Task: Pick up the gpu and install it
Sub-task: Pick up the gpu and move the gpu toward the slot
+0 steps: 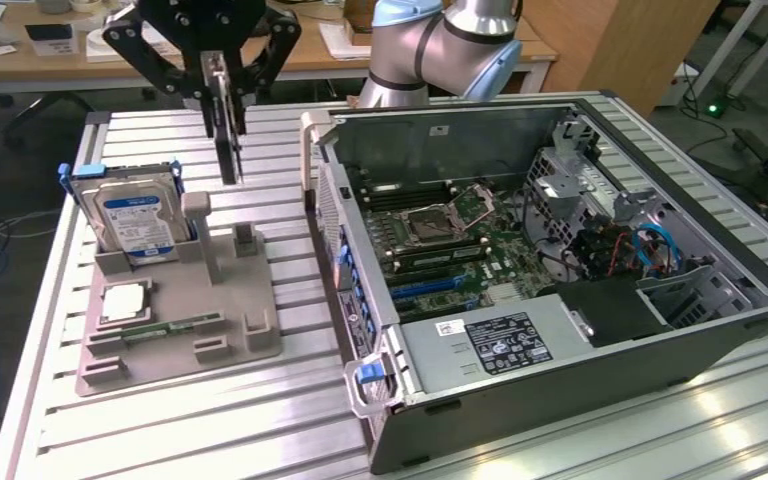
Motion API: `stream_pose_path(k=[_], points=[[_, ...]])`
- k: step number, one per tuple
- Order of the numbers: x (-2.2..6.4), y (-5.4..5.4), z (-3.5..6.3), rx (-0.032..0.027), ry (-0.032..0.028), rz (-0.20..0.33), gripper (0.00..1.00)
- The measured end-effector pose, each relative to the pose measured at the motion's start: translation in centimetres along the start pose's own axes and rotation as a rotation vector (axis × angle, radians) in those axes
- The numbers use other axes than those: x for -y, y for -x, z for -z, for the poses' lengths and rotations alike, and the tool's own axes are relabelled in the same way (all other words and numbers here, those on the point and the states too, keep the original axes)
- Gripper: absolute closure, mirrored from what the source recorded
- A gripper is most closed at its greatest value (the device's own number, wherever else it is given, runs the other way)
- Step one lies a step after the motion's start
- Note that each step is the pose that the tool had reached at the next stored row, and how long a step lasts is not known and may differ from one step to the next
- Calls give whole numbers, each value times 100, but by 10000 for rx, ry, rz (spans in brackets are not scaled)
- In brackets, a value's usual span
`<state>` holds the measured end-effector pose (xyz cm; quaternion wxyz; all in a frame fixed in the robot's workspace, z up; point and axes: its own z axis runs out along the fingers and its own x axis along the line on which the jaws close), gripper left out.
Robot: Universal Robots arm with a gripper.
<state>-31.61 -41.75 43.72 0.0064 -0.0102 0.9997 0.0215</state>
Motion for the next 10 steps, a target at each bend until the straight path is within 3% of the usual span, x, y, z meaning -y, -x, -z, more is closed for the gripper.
stream_pose_path(k=[10], points=[[-6, 12, 153, 1, 1, 0, 72]])
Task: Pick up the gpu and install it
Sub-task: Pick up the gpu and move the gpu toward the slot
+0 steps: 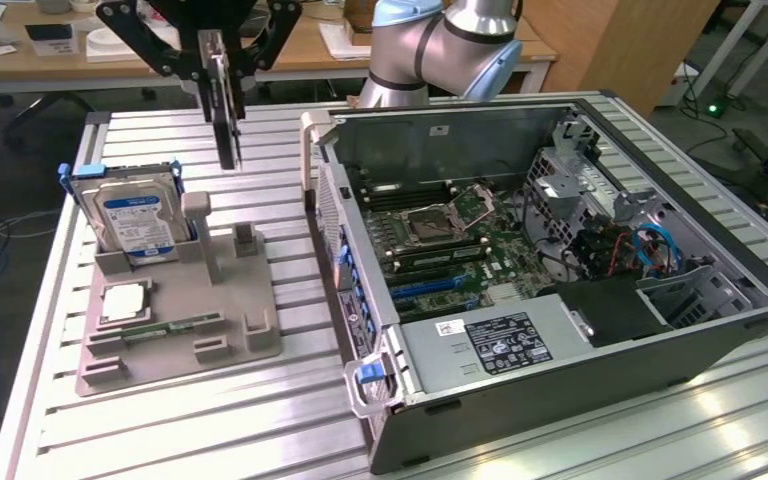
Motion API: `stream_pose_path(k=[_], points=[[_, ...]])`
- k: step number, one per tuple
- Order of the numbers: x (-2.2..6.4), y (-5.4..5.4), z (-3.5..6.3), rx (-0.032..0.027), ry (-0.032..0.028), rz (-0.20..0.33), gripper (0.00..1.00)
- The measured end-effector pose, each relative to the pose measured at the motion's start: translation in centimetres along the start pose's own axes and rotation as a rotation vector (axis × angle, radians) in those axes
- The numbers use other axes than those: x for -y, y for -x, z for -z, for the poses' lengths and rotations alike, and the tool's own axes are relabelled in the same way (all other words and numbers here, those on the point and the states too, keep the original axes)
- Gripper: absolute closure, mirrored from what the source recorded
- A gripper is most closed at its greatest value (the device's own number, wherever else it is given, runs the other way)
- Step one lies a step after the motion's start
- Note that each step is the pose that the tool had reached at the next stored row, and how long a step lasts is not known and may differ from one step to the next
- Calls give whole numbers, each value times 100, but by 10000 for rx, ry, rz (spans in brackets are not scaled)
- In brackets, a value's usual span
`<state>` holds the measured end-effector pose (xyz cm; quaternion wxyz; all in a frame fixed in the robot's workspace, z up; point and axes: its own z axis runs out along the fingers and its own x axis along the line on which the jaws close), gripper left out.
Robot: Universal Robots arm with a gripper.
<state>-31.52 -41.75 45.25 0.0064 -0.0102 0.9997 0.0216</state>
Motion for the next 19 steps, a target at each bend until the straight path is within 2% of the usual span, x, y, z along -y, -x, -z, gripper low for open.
stream_pose_path(k=[10, 19], points=[[0, 17, 14, -3, -1, 3, 72], [4, 224, 9, -1, 0, -1, 72]])
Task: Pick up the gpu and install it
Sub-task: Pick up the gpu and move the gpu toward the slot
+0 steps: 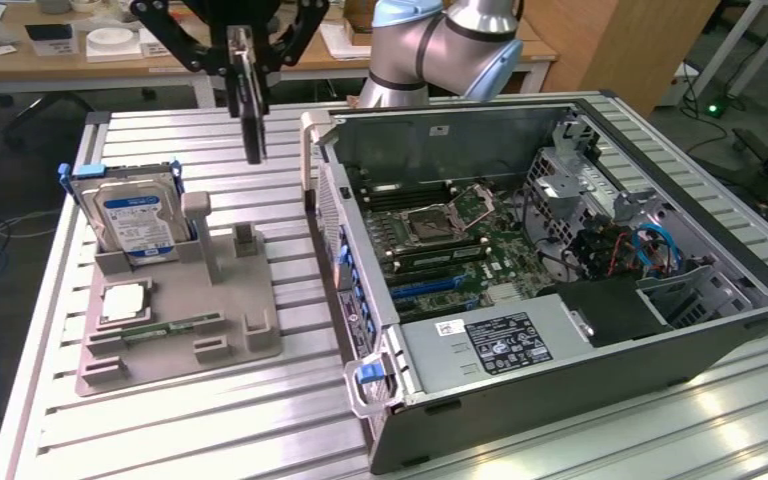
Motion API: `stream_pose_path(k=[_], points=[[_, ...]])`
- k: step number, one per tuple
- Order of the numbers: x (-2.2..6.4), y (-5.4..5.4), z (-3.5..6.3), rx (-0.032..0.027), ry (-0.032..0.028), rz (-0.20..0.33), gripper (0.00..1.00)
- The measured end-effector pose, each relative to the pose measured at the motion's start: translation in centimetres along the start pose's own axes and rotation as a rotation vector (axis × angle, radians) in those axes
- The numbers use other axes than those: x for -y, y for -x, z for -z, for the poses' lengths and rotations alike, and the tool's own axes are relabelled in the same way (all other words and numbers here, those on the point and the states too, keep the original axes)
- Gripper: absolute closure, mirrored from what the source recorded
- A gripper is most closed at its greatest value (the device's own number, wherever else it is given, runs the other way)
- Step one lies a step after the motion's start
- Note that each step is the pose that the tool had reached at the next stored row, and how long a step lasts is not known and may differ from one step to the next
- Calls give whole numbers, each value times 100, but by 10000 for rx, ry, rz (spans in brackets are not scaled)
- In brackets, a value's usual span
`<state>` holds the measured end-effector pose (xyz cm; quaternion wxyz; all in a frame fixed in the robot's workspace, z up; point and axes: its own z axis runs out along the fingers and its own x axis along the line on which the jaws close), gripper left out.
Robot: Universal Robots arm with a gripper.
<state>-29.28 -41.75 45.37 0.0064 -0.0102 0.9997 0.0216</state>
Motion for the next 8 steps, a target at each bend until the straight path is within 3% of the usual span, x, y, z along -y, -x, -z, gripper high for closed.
stream_pose_path(k=[8], points=[[4, 200, -3, 1, 4, 0, 72]])
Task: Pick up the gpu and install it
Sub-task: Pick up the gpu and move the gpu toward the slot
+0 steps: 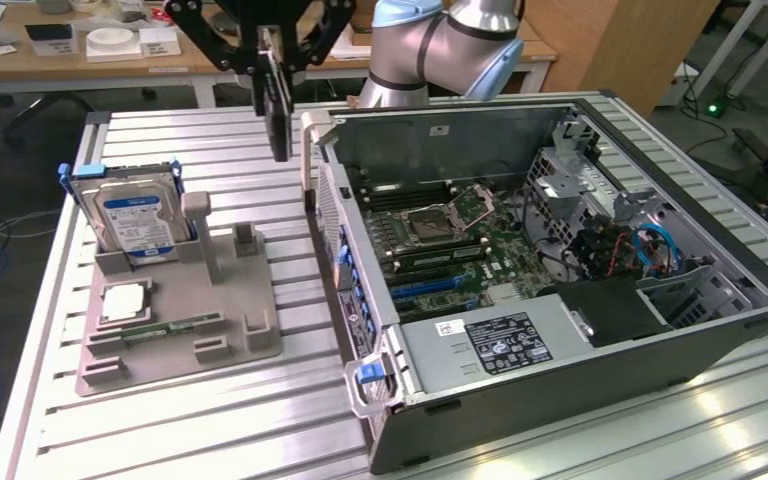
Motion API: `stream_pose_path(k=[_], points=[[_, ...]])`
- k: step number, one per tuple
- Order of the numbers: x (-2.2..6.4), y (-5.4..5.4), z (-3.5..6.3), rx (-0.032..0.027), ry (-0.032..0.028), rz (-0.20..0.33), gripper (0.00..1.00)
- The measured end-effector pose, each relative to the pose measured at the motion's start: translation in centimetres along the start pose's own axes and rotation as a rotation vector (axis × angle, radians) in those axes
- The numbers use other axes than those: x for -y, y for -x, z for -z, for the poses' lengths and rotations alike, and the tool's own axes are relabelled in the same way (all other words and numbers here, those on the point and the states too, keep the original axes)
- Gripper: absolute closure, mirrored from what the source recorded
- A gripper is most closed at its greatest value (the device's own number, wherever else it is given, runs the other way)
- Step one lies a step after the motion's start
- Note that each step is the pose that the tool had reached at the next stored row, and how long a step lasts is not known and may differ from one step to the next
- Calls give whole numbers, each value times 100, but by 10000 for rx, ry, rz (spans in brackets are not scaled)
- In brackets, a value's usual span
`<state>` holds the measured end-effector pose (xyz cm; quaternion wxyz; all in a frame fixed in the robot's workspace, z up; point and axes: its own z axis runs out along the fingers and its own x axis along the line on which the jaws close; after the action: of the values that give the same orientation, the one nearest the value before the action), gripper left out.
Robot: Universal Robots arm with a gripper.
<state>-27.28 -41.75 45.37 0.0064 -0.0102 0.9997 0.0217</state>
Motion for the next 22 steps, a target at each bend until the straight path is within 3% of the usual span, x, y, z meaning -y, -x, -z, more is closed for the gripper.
stream_pose_path(k=[22], points=[[10, 478, -6, 1, 1, 1, 72]])
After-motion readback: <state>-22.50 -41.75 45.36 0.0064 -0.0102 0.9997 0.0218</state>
